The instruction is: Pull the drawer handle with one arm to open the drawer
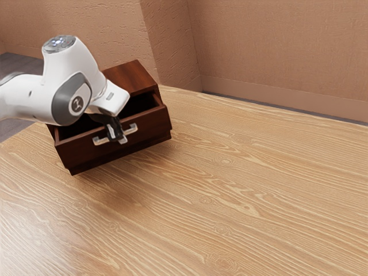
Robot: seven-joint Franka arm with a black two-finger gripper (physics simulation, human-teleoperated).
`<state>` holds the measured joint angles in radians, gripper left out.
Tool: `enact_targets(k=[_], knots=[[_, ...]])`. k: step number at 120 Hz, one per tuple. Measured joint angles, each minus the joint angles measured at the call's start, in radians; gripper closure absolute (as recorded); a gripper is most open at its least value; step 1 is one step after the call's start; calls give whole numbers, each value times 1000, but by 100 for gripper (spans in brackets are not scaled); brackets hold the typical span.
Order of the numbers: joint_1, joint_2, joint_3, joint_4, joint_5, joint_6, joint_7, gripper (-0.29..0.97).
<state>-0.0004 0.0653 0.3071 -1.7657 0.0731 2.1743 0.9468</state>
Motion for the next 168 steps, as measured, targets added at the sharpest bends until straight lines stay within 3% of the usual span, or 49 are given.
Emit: enact_targets(k=[114,138,156,163,168], knots=[[-2,-165,-111,-170,103,25,-104,77],[0,-201,-152,-190,115,20,-116,59],[-6,-233,-212,-191,116,2,-119,31],[-6,-231,-256,-135,123,-34,-123,23],[-5,-204,-292,-19,114,-91,-140,19]])
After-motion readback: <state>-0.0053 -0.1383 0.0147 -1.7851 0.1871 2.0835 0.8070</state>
